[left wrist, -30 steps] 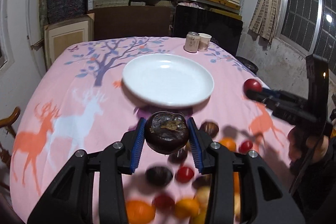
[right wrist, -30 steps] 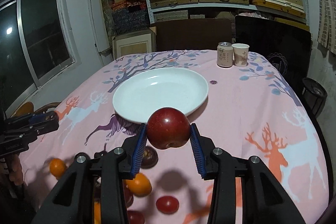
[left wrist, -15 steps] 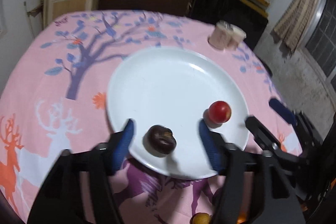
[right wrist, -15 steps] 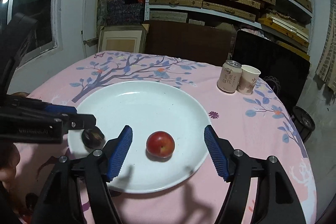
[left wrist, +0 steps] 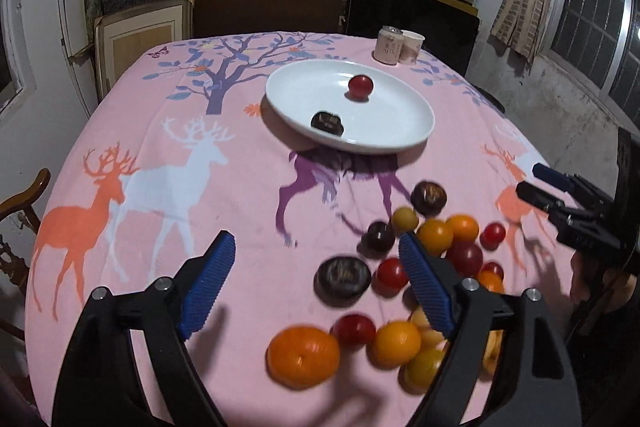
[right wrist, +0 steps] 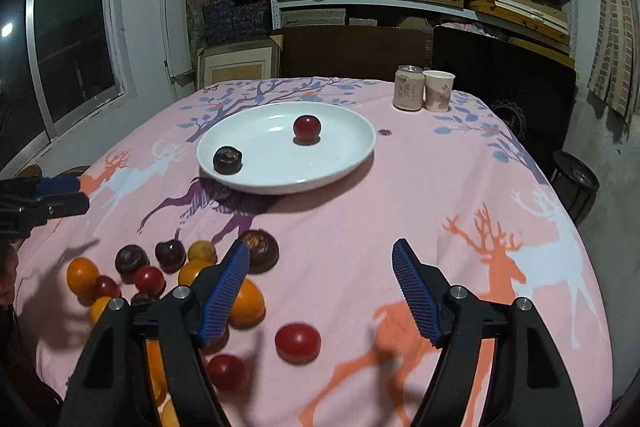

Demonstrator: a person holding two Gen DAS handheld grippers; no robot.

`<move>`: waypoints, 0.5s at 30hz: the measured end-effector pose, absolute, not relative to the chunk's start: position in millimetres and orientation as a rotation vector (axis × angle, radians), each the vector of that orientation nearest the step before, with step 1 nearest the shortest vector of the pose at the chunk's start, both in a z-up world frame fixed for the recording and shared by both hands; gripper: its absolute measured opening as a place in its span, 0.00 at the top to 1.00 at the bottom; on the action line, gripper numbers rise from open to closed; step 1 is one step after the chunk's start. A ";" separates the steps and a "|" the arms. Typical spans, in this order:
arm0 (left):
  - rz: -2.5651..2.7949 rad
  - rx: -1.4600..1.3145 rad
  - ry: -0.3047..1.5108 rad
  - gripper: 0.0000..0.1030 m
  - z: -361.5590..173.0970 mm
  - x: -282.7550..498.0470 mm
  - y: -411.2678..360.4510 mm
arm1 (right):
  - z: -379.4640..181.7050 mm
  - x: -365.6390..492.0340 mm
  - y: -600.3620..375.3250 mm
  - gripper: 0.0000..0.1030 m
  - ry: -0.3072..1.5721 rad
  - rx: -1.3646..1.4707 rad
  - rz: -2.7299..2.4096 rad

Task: Organize fruits
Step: 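Grasp the orange with the left tool while the right tool grasps a red tomato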

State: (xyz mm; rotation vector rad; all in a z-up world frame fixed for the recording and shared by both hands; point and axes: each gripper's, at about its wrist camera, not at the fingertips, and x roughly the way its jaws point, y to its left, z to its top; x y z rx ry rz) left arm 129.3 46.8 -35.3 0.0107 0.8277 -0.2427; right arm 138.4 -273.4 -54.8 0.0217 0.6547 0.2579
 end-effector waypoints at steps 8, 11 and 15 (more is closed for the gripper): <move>-0.201 0.026 0.862 0.21 -71.1 69.6 67.7 | -87.9 119.1 -294.3 0.23 0.702 0.154 0.248; -0.186 0.064 0.870 0.21 -82.8 68.7 60.1 | -90.6 119.7 -297.7 0.23 0.708 0.174 0.240; -0.170 0.070 0.883 0.21 -92.6 77.6 51.2 | -92.1 111.8 -296.3 0.23 0.690 0.155 0.235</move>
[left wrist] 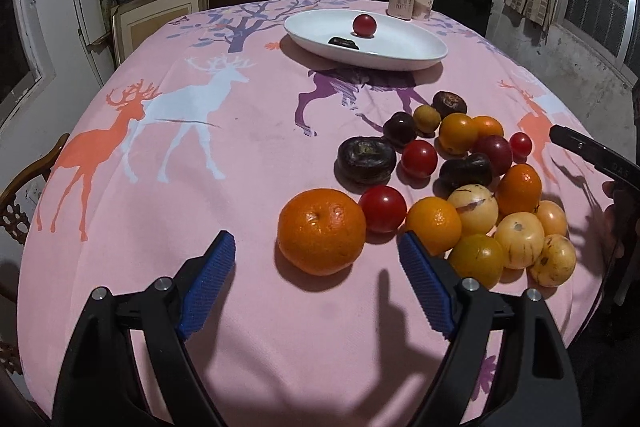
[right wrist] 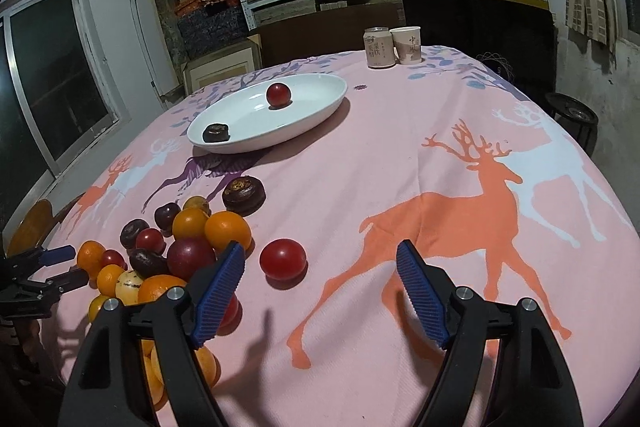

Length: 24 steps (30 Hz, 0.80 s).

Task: Organize fruits
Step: 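Grasp the orange with the left tool while the right tool grasps a red tomato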

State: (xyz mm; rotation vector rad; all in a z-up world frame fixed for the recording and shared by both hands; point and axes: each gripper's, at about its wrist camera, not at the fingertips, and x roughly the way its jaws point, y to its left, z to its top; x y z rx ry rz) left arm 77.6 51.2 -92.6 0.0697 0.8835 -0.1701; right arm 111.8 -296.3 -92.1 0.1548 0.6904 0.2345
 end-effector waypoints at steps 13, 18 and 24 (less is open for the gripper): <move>-0.223 0.027 0.821 0.56 -87.4 66.8 46.0 | -91.9 114.9 -266.7 0.39 0.747 0.004 0.263; -0.235 0.030 0.807 0.56 -80.6 60.5 44.0 | -100.2 138.2 -245.5 0.43 0.844 -0.066 0.263; -0.246 0.034 0.809 0.55 -79.5 57.9 43.5 | -111.5 152.5 -240.7 0.70 0.920 -0.069 0.253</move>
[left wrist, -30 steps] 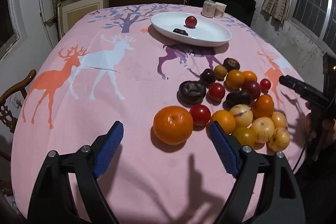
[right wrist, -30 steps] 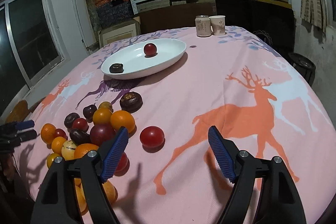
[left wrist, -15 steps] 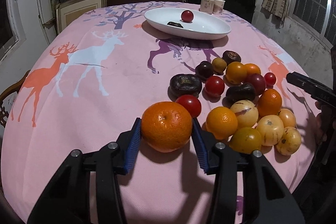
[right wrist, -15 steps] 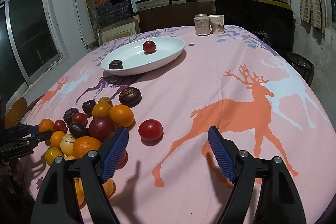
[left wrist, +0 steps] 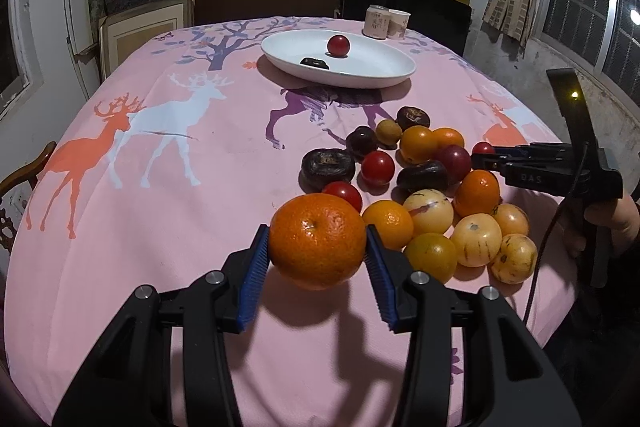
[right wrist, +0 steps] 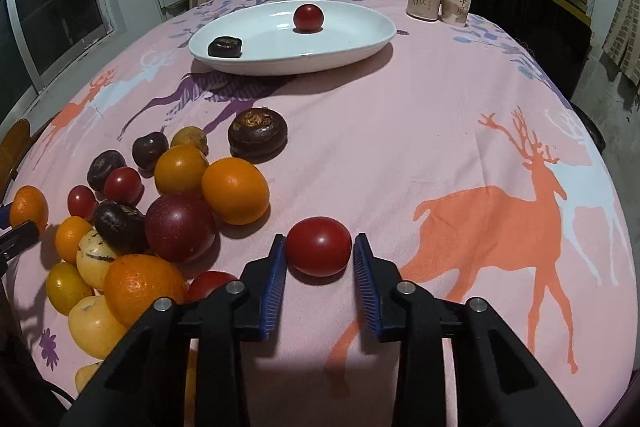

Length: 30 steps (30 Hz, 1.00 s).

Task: Organize fruits
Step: 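Grasp the orange with the left tool while the right tool grasps a red tomato, then carry the orange and tomato to the plate and release both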

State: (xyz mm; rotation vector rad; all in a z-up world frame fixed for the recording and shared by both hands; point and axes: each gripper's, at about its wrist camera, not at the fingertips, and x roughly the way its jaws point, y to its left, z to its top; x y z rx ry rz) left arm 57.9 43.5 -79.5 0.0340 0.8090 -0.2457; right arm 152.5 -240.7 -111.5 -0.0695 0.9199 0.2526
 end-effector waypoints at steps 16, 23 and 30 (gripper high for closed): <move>-0.213 0.021 0.826 0.55 -78.3 73.5 44.2 | -91.0 126.2 -261.8 0.70 0.827 0.028 0.282; -0.211 0.035 0.818 0.55 -74.6 76.0 39.4 | -77.4 120.8 -262.9 0.70 0.792 0.039 0.299; -0.214 0.032 0.816 0.55 -73.1 79.4 38.0 | -70.7 119.8 -263.5 0.70 0.774 0.052 0.305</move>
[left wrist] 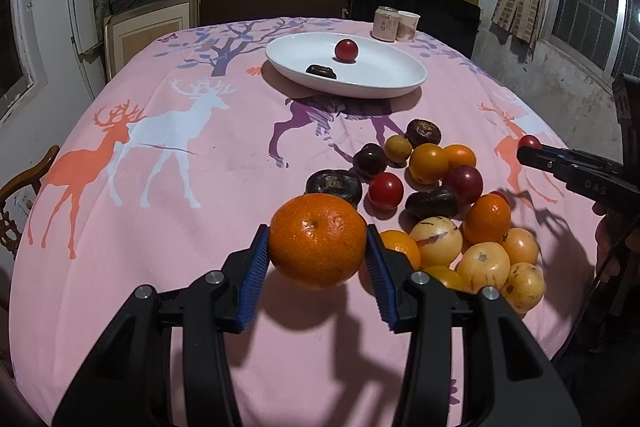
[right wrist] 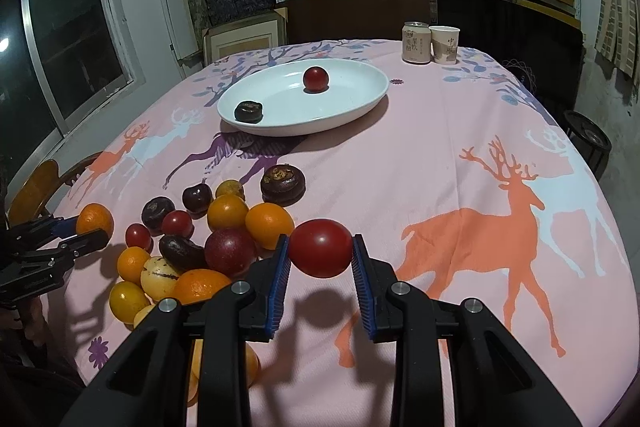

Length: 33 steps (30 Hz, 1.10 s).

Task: Organize fruits
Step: 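Carry the orange and tomato to the plate and release both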

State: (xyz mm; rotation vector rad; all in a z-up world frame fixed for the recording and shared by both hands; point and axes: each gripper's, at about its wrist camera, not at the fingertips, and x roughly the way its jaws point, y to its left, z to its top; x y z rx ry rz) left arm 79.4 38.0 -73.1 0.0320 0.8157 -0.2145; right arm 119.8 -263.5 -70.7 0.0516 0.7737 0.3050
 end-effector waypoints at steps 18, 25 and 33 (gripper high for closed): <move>-0.266 0.035 0.783 0.55 -37.9 135.1 16.7 | -47.4 151.3 -266.1 0.70 0.726 0.116 0.320; -0.320 0.029 0.815 0.55 -25.4 217.2 -22.0 | -30.8 206.9 -260.5 0.70 0.656 0.110 0.308; -0.333 -0.012 0.949 0.55 -57.8 312.4 -54.4 | -44.1 290.5 -251.8 0.70 0.660 0.055 0.299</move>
